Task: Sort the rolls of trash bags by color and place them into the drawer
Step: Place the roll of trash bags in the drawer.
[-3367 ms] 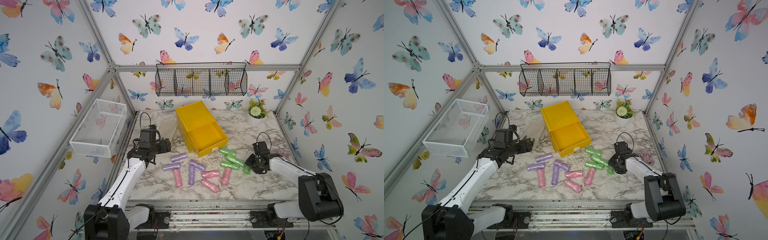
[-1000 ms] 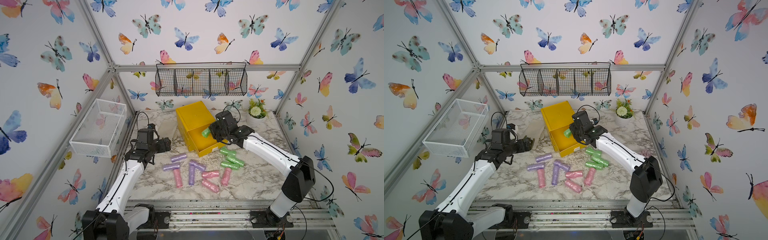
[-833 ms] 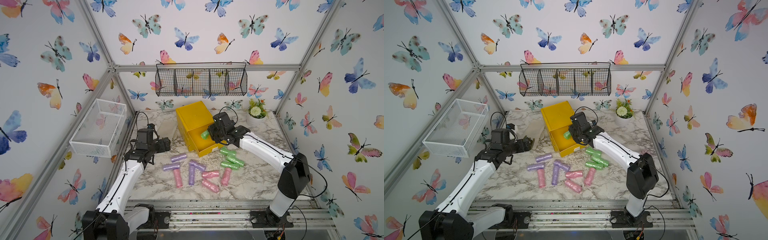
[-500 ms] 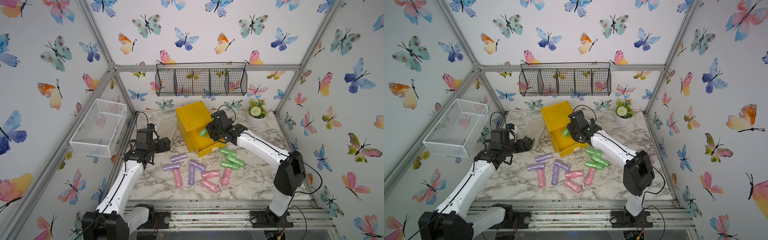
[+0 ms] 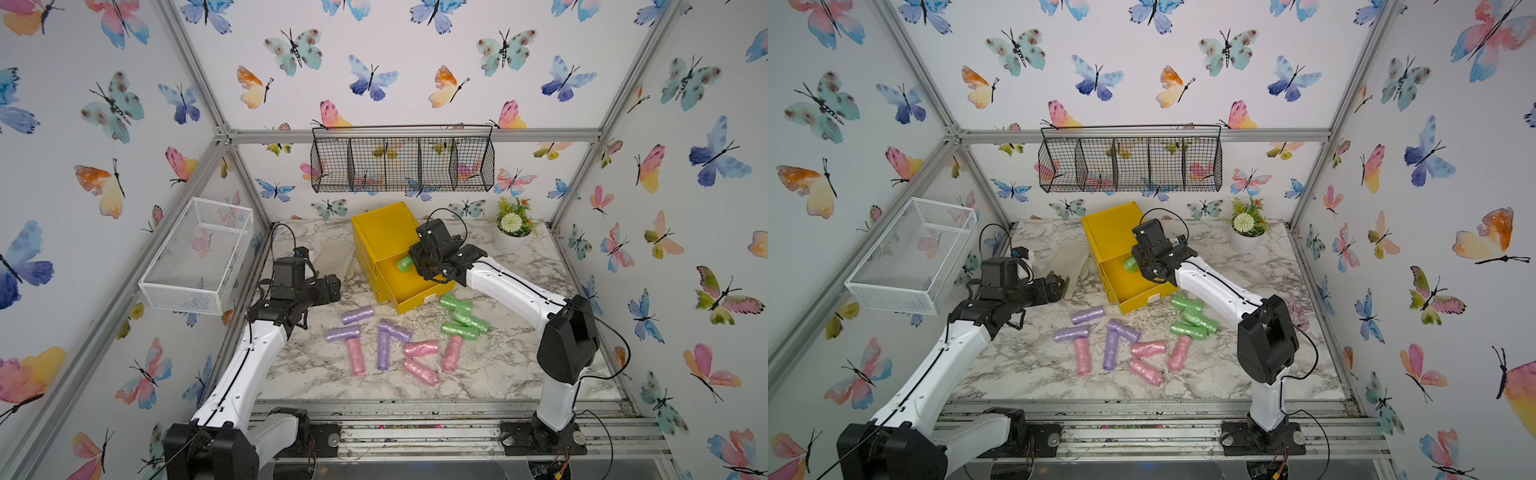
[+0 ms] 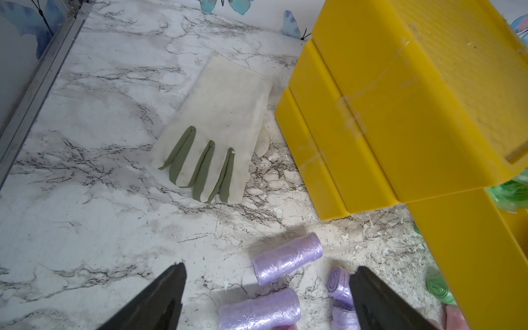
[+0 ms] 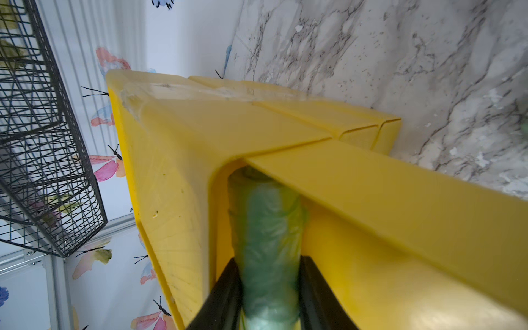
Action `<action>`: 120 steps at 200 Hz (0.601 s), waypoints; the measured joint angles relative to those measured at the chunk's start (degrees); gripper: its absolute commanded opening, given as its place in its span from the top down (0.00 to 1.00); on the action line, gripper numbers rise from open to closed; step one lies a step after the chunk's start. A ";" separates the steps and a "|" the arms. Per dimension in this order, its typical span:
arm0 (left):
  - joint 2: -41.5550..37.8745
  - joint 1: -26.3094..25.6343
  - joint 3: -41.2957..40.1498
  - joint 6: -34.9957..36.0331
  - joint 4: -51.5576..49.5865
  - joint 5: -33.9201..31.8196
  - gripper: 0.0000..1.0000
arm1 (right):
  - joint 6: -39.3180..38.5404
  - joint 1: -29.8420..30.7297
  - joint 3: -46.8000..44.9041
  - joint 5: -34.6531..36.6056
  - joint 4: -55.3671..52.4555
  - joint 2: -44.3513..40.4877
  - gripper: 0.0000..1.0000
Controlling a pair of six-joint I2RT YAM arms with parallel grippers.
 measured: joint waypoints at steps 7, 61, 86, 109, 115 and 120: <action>0.00 0.00 0.00 0.04 0.00 0.09 0.05 | -0.02 0.00 0.00 0.11 -0.04 0.00 0.61; 0.00 0.00 0.00 0.31 0.00 0.50 0.05 | -0.42 0.00 0.00 1.03 -0.72 0.00 0.54; 0.00 0.00 0.00 0.66 0.00 0.85 0.05 | -0.48 0.00 -0.04 1.03 -0.76 -0.02 0.54; -0.02 0.00 0.00 0.85 0.00 0.87 0.05 | -0.85 0.00 -0.46 1.05 -0.68 -0.42 0.54; -0.04 0.00 0.00 0.87 0.00 0.87 0.05 | -0.94 0.00 -0.68 1.09 -0.48 -0.66 0.54; -0.09 0.00 0.00 0.87 0.00 0.85 0.05 | -1.05 0.00 -0.98 1.11 -0.31 -0.94 0.54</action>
